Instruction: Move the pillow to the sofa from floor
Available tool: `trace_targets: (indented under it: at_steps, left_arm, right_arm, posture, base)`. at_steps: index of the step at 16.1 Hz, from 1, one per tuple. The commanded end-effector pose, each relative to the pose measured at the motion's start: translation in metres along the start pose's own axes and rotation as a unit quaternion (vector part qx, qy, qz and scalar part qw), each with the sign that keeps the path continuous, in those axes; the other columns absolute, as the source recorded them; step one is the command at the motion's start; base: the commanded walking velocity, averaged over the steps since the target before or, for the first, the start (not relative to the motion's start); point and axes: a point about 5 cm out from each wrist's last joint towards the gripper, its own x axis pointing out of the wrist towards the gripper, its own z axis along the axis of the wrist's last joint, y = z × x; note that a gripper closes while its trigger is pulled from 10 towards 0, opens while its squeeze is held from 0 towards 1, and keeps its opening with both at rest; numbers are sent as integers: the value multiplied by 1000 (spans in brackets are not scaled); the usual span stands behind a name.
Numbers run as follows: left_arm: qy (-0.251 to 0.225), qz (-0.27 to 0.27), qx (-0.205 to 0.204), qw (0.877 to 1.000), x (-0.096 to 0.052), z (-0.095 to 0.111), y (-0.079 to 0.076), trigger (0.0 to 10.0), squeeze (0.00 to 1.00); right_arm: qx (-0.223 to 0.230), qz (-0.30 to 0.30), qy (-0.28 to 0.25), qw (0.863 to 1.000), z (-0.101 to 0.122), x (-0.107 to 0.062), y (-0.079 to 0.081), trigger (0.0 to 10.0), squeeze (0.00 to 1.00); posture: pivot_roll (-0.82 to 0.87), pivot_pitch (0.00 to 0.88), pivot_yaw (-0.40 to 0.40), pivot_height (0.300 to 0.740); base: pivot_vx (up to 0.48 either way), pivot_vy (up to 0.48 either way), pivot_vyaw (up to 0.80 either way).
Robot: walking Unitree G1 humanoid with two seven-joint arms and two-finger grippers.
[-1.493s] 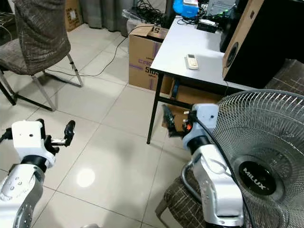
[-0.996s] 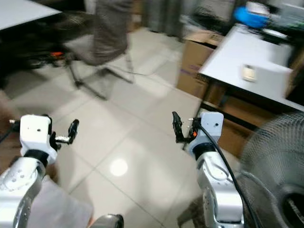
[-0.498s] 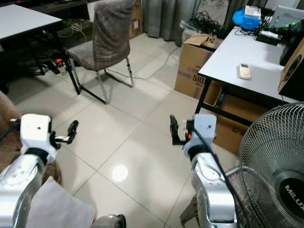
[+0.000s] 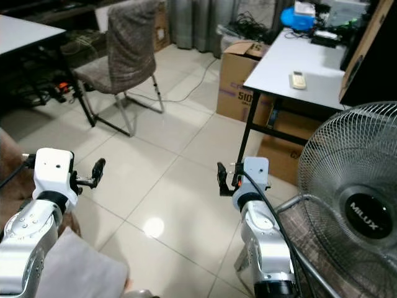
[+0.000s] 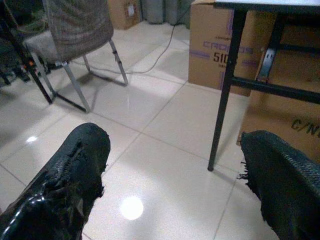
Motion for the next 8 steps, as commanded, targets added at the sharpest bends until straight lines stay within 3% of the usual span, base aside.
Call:
trace_targets:
  at_steps: [1, 2, 5, 8]
  left_arm:
    - [-6, -1, 8, 1000, -2, 1, -1, 10000, 0]
    - [-6, 3, 3, 1000, -6, 1, -1, 10000, 0]
    - [-3, 4, -6, 1000, -7, -2, -2, 10000, 0]
    - [-5, 8, -3, 1000, -7, -1, -3, 10000, 0]
  right_arm:
    - [-3, -1, -3, 1000, -1, 7, -1, 10000, 0]
    - [-7, -6, -5, 1000, -4, 13, -3, 10000, 0]
    - [-5, 2, -38, 999, 16, 21, 6, 10000, 0]
    - [-32, 0, -40, 999, 21, 27, 5, 10000, 0]
  posture:
    - [97, 0, -15, 740]
    - [99, 0, -23, 740]
    - [84, 0, -24, 740]
    - [86, 0, -27, 740]
  base:
    - [0, 0, 0]
    - [0, 0, 0]
    - [0, 0, 0]
    - [0, 0, 0]
